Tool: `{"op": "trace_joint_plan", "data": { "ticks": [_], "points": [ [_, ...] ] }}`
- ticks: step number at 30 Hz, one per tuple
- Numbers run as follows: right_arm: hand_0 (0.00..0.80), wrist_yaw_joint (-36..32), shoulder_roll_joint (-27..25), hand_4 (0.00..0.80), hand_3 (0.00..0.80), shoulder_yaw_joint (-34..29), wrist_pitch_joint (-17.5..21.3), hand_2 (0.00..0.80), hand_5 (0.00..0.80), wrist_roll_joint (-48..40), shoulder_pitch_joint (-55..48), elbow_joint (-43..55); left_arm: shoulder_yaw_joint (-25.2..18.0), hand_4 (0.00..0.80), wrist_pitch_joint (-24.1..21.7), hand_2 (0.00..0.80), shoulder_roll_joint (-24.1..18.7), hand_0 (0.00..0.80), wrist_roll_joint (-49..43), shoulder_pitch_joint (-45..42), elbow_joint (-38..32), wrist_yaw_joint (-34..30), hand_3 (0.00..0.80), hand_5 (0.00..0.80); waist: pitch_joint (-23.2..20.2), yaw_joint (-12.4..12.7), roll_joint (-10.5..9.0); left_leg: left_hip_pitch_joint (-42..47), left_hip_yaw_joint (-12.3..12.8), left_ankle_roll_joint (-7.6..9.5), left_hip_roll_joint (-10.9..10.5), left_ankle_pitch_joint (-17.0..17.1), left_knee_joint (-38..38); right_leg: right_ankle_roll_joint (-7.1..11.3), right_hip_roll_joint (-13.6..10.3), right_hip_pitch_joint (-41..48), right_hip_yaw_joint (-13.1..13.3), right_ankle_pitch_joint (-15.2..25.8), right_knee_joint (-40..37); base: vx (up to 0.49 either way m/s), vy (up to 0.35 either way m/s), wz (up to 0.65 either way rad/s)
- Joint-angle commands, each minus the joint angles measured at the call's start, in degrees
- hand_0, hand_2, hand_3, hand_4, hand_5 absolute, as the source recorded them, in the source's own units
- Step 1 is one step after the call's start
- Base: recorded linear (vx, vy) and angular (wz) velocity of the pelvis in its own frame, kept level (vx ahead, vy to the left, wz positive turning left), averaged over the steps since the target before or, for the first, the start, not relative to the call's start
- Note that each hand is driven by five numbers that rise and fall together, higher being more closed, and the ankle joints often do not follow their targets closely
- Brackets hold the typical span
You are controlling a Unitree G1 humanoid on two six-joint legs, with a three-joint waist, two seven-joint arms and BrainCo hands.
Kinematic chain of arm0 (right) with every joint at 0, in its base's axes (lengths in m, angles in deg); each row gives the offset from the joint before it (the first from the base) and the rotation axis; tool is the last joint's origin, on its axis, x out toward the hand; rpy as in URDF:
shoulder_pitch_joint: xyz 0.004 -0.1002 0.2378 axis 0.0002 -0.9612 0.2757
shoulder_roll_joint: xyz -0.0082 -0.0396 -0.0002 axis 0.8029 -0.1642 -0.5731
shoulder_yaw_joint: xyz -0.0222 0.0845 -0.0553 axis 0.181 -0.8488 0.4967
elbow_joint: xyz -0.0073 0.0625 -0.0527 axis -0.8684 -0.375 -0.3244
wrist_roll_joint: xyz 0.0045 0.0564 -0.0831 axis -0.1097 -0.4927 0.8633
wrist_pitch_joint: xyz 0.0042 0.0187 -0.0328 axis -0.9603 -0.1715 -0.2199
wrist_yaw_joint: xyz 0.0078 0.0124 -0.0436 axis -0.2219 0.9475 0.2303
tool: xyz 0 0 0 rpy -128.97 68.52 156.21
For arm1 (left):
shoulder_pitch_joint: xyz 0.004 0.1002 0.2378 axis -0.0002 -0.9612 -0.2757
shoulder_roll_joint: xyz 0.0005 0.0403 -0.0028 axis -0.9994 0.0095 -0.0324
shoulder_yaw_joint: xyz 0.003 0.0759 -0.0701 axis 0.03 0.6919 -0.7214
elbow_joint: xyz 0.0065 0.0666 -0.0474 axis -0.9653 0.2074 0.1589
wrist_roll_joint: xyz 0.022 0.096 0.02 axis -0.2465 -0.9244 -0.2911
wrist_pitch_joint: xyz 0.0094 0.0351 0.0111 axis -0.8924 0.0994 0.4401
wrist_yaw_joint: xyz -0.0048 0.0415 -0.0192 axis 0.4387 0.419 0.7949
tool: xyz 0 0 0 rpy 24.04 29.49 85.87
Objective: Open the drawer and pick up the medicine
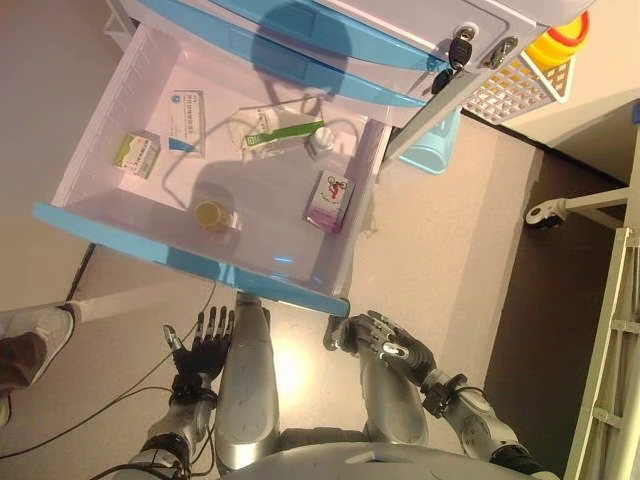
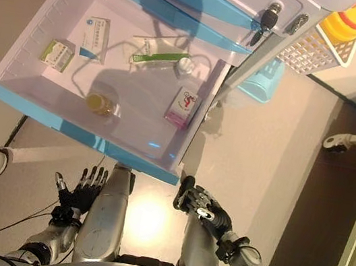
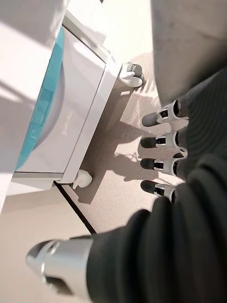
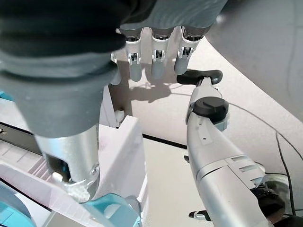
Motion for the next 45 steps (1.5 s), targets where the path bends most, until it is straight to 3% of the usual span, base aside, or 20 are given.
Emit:
{"op": "trace_joint_plan", "data": {
  "ticks": [1, 8, 12, 16, 21, 27, 32, 36, 45],
  "points": [
    [0.0, -1.2, -0.22, 0.0, 0.0, 3.37, -2.74, 0.0, 0.0, 2.79, -5.9, -0.13, -1.49, 0.0, -0.17, 0.0, 1.08, 0.0, 0.42, -0.73, -1.57, 0.34, 0.0, 0.0, 0.21, -1.12, -1.01, -0.51, 3.54, 7.3, -3.96, -8.66, 8.01, -0.55, 2.56, -1.46, -0.38, 6.95, -3.43, 0.008, 0.012, -0.05],
    [0.0, 3.13, -0.55, 0.0, 0.0, 2.78, -1.85, 0.0, 0.0, 2.95, -5.87, 0.61, -1.92, 0.0, -2.66, 0.0, 0.61, 0.0, -0.95, -0.68, -2.2, 1.46, 0.0, 0.0, -0.09, -1.29, -1.03, -0.68, 3.94, 7.46, -4.11, -6.94, 7.2, -0.88, 2.43, -1.49, -0.64, 8.63, -4.74, -0.032, 0.012, -0.05],
    [0.0, 9.56, -2.01, 0.0, 0.0, 0.89, 3.66, 0.0, 0.0, 1.18, -5.81, 3.68, -1.91, 0.0, -6.78, 0.0, -0.23, 0.0, -4.55, -1.99, -4.71, 5.42, 0.0, 0.0, -0.22, -1.04, -0.63, 0.37, 3.66, 7.25, -4.21, -6.5, 6.08, -0.73, 2.2, -0.25, -0.66, 8.79, -5.7, 0.0, 0.0, 0.0],
    [0.0, 18.2, -6.96, 0.0, 0.0, -3.72, 8.78, 0.0, 0.0, 2.73, -7.32, 14.61, -1.44, 0.0, -8.74, 0.0, -2.51, 0.0, -9.93, -7.3, -8.99, 7.17, 0.0, 0.0, -0.5, -0.79, -0.29, 2.12, 3.43, 7.24, -4.22, -6.22, 4.72, -0.29, 1.7, 1.88, -0.75, 9.33, -7.39, 0.0, 0.0, 0.0],
    [0.0, 27.86, -12.9, 0.0, 0.0, -11.58, 15.91, 0.0, 0.0, 15.93, -8.94, 29.6, -1.76, 0.0, -9.98, 0.0, -4.19, 0.0, -17.26, -15.01, -11.72, 4.52, 0.0, 0.0, -1.22, -0.17, 0.43, 4.75, 3.81, 7.38, -3.82, -5.78, 1.99, 0.57, 0.82, 4.69, -1.06, 9.74, -9.87, 0.001, 0.001, 0.01],
    [0.0, 33.58, -20.43, 0.0, 0.0, -21.1, 17.24, 0.0, 0.0, 31.72, -7.85, 46.3, -3.88, 0.0, -10.68, 0.0, -3.76, 0.0, -22.22, -19.85, -12.23, 1.3, 0.0, 0.0, -1.69, 0.37, 1.0, 7.4, 4.78, 7.34, -3.41, -5.66, -1.11, 1.97, -0.21, 7.58, -0.92, 10.02, -12.71, -0.031, 0.055, 0.05],
    [0.0, 35.18, -27.8, 0.0, 0.0, -25.46, 14.29, 0.0, 0.0, 39.75, -4.22, 57.27, -3.51, 0.0, -13.76, 0.0, -3.59, 0.0, -27.27, -21.19, -12.82, 0.17, 0.0, 0.0, -1.66, 1.18, 1.01, 9.06, 5.31, 7.4, -3.36, -5.94, -2.62, 3.07, -0.83, 9.95, -0.73, 10.71, -15.09, -0.045, 0.038, 0.04],
    [0.0, 33.31, -31.05, 0.0, 0.0, -25.35, 12.04, 0.0, 0.0, 42.24, -0.35, 62.77, -2.06, 0.0, -18.39, 0.0, -3.62, 0.0, -31.55, -22.02, -14.43, -0.14, 0.0, 0.0, -1.51, 2.65, 0.66, 10.18, 5.29, 7.39, -3.22, -6.26, -3.37, 3.73, -1.04, 12.41, -1.06, 11.32, -17.17, -0.015, -0.005, 0.04],
    [0.0, 30.71, -30.99, 0.0, 0.0, -18.39, 8.52, 0.0, 0.0, 44.78, 7.19, 66.89, 0.65, 0.0, -21.65, 0.0, -5.56, 0.0, -37.26, -21.75, -18.26, 1.6, 0.0, 0.0, -1.05, 6.06, -0.41, 11.21, 4.24, 7.35, -3.23, -5.79, -5.56, 4.89, -1.07, 15.94, -2.65, 13.07, -21.14, -0.003, -0.054, 0.12]
  ]
}}
